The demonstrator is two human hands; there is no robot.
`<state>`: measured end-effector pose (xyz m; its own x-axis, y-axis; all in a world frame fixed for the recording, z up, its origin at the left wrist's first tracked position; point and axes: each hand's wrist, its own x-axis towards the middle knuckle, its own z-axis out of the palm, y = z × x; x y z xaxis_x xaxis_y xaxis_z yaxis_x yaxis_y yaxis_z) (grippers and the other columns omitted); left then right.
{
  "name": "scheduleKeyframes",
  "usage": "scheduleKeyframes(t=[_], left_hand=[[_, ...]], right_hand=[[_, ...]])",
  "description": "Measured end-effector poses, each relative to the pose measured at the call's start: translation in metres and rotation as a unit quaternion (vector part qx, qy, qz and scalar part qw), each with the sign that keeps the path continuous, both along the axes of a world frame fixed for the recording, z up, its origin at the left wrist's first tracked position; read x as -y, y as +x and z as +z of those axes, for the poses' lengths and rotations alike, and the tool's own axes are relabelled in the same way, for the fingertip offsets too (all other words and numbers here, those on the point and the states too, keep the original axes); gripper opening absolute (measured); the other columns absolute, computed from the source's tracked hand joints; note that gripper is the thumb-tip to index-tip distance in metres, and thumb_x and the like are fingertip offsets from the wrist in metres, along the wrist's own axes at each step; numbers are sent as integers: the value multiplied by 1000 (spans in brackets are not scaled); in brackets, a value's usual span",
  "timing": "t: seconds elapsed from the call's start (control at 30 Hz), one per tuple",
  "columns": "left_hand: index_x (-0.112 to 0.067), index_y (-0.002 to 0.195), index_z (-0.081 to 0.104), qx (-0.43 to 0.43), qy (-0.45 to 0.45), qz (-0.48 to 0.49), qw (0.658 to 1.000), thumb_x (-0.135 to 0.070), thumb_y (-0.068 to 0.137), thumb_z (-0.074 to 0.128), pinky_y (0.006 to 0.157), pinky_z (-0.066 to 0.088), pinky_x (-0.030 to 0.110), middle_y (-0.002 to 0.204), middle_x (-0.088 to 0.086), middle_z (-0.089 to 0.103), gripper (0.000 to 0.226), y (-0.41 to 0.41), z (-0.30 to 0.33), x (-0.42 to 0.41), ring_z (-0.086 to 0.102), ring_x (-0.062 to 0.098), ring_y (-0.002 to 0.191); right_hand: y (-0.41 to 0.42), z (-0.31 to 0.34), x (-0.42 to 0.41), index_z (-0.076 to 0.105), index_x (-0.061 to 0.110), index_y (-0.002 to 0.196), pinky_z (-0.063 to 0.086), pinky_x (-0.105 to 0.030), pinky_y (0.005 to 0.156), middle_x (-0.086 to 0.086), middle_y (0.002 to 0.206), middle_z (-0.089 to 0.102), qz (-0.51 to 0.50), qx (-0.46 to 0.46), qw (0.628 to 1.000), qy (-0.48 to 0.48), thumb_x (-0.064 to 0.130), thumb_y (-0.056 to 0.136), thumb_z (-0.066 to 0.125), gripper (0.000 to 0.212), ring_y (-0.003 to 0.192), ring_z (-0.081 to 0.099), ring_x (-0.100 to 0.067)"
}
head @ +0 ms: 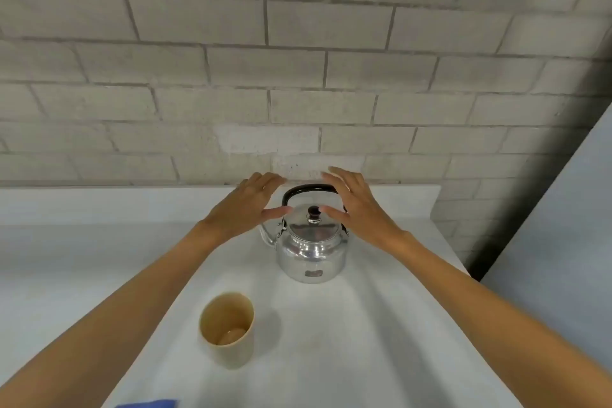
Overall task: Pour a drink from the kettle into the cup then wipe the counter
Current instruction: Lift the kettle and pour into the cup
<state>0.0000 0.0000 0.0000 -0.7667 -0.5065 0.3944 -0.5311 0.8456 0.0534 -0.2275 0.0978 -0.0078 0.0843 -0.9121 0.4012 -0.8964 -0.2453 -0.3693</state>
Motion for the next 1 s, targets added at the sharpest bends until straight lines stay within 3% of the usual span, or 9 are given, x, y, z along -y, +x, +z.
scheduleKeyframes(t=[0.2, 0.3, 0.4, 0.47, 0.53, 0.63, 0.77, 1.0], left_hand=[[-20, 146, 20, -34, 113, -1, 993, -60, 83, 47, 111, 27, 40, 150, 6, 33, 80, -24, -22, 15, 33, 24, 135], [-29, 146, 16, -95, 264, -8, 960, -67, 76, 50, 110, 25, 36, 153, 0, 29, 87, -33, -31, 20, 28, 17, 137], [-28, 141, 29, -179, 348, -22, 920, -70, 68, 52, 100, 40, 27, 135, -3, 51, 87, -45, -38, 21, 49, 4, 117], [-30, 130, 42, -214, 359, -23, 908, -70, 70, 51, 82, 44, 16, 105, -11, 65, 73, -49, -41, 20, 59, -9, 91], [-31, 114, 52, -245, 378, -19, 893, -60, 79, 51, 76, 49, 19, 89, -9, 67, 45, -53, -45, 22, 64, -1, 82], [-21, 95, 58, -279, 398, -22, 874, -39, 91, 51, 73, 53, 22, 79, -3, 66, 20, -58, -46, 21, 64, 6, 73], [-16, 87, 57, -286, 365, -2, 886, -37, 93, 49, 56, 44, 9, 70, -5, 55, 23, -60, -43, 16, 54, -3, 57], [-5, 92, 55, -294, 357, 12, 887, -35, 94, 47, 58, 40, 15, 67, -1, 52, 31, -66, -39, 4, 48, 6, 59]], right_hand=[[-6, -16, 22, 5, 45, 145, 16, -39, 113, 8, 158, 7, 19, 171, 983, 69, 49, 82, 65, 87, 144, 7, -16], [-8, -22, 32, 14, 40, 146, 30, -31, 109, 3, 155, 24, 30, 244, 967, 61, 46, 80, 69, 86, 139, 27, -13], [-7, -27, 38, 35, 29, 140, 45, -13, 91, 1, 135, 52, 23, 312, 948, 53, 35, 83, 69, 66, 119, 53, -12], [-7, -29, 39, 55, 21, 122, 47, -11, 80, 5, 111, 64, 6, 338, 941, 38, 32, 86, 67, 40, 99, 62, -5], [-7, -29, 41, 63, 15, 98, 44, -9, 70, 9, 85, 65, 1, 347, 938, 17, 29, 87, 66, 18, 75, 58, 5], [-6, -28, 41, 61, 14, 82, 40, -8, 61, 9, 69, 57, -7, 350, 937, 2, 30, 86, 66, 17, 59, 49, 5], [-5, -26, 41, 59, 19, 76, 39, -7, 58, 17, 58, 54, -14, 361, 933, 4, 31, 85, 67, 17, 54, 48, 7], [-3, -21, 29, 62, 18, 78, 39, -6, 58, 23, 55, 56, -26, 380, 925, 1, 33, 85, 68, 17, 54, 49, 8]])
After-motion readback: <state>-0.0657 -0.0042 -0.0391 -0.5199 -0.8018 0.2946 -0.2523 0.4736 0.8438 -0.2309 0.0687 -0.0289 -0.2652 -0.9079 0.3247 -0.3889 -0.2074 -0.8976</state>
